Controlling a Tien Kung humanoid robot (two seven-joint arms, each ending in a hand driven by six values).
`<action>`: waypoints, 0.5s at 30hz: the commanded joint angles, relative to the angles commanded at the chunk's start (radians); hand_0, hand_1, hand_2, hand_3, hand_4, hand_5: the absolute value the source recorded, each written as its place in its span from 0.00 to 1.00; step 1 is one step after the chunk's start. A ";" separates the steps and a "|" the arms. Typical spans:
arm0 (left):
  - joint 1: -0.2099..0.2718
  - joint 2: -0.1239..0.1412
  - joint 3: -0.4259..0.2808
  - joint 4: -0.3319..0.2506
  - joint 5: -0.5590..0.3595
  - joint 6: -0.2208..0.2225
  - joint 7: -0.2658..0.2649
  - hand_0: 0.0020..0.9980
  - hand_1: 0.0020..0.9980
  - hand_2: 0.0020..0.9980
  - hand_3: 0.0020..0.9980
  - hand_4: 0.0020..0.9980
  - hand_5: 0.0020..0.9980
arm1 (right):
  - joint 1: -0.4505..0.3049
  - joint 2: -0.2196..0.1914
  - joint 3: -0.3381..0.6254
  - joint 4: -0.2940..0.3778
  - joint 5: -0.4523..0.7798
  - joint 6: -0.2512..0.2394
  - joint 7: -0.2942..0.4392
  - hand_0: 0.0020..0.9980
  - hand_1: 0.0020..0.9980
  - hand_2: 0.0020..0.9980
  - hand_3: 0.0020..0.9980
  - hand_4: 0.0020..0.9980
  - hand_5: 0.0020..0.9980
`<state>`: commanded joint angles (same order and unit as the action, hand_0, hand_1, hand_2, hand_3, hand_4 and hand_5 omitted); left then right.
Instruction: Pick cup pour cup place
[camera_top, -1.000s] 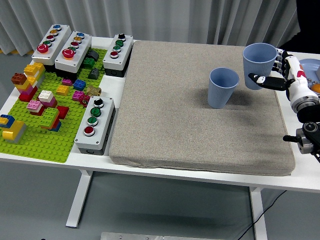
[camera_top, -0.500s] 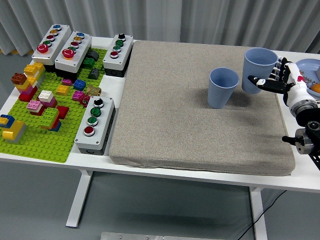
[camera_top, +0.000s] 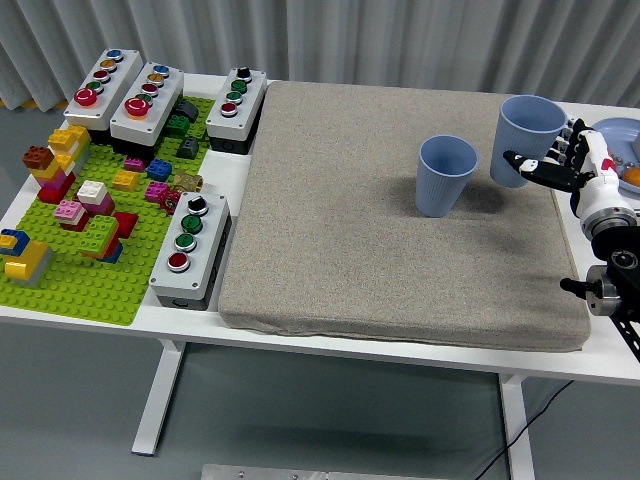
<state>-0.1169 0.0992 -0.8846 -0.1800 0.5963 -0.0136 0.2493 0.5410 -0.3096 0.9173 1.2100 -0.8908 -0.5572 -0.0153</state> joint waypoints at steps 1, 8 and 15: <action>0.000 -0.001 0.001 0.000 -0.001 0.000 0.000 0.77 0.80 0.85 0.76 0.52 0.95 | -0.005 0.005 -0.001 -0.005 -0.007 -0.005 0.008 0.83 0.72 0.60 0.61 0.61 0.00; -0.002 -0.004 0.008 0.000 -0.007 -0.001 -0.001 0.77 0.80 0.85 0.76 0.52 0.95 | -0.029 0.012 -0.006 -0.021 -0.018 -0.015 0.040 0.83 0.72 0.60 0.61 0.61 0.00; -0.004 -0.007 0.007 0.000 -0.007 -0.001 -0.001 0.77 0.80 0.85 0.76 0.52 0.95 | -0.058 0.005 -0.005 -0.018 -0.028 -0.014 0.066 0.83 0.72 0.60 0.61 0.61 0.00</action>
<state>-0.1208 0.0924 -0.8773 -0.1800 0.5895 -0.0147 0.2482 0.4825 -0.3049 0.9125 1.1925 -0.9186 -0.5712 0.0507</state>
